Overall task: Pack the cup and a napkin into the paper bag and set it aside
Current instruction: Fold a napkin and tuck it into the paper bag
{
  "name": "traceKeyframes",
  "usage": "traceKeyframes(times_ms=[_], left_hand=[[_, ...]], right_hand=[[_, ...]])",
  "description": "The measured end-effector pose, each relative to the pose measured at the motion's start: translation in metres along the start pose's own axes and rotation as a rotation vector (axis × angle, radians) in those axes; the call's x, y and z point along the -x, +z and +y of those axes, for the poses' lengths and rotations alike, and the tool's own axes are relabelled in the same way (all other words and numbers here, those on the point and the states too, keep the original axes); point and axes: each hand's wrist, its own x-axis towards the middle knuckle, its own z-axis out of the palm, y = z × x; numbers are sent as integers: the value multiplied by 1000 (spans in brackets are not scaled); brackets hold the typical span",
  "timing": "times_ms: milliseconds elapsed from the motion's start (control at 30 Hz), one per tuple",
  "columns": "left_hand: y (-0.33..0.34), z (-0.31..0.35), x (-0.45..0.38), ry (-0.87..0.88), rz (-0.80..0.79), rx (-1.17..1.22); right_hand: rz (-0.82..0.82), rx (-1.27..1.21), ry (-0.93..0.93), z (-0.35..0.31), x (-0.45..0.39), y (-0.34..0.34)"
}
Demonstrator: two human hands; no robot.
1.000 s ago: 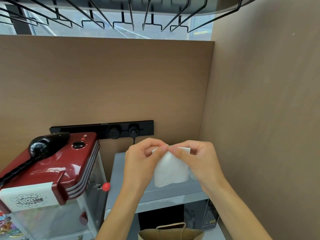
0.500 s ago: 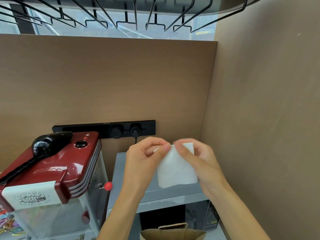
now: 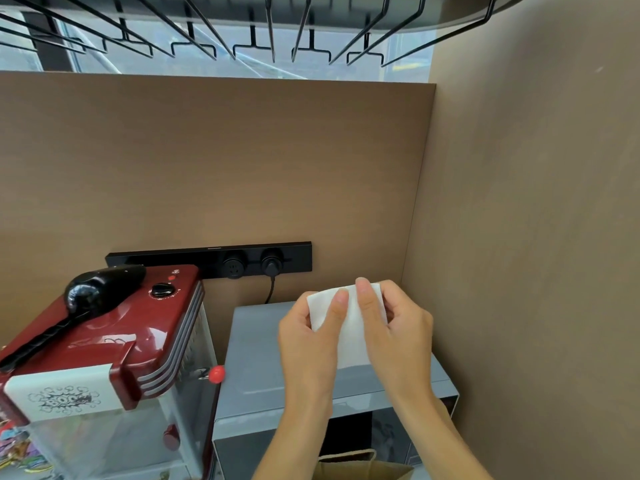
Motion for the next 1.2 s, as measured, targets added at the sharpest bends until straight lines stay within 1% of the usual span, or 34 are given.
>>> traceKeyframes(times_ms=[67,100,200,300,400,533,600,733,800,867,900,1000,1033,1067,1133,1200], left_hand=[[4,-2,0,53,18,-30],[6,-2,1,80,25,-41],[11,-3,2,194,71,-108],[15,-6,5,247,127,-157],[14,-7,5,252,156,-173],[10,-6,4,300,140,-202],[8,-7,3,297,135,-181],[7,-10,2,212,133,-103],[6,-11,2,156,133,-71],[4,-12,1,129,133,-49],[2,-12,1,123,133,-42],[0,-13,2,94,128,-40],[1,-14,4,85,129,-49],[1,-15,6,84,129,-59],[2,-18,9,98,126,-89],[1,-22,11,118,130,-133]], right_hand=[[27,17,26,0,2,1],[30,-14,52,0,2,1],[-17,-234,183,1,0,3],[-15,-323,233,4,4,6],[38,-302,200,7,8,9],[75,-200,102,8,7,5],[77,-161,71,10,6,4],[62,-134,35,13,7,4],[38,-165,42,12,8,2],[-28,-266,119,10,7,-3],[-101,-337,200,10,4,-7],[-471,-574,567,10,-2,-22],[-551,-623,676,11,-3,-24],[-602,-649,739,12,-3,-26],[-651,-627,745,17,0,-26],[-646,-592,737,17,1,-25]])
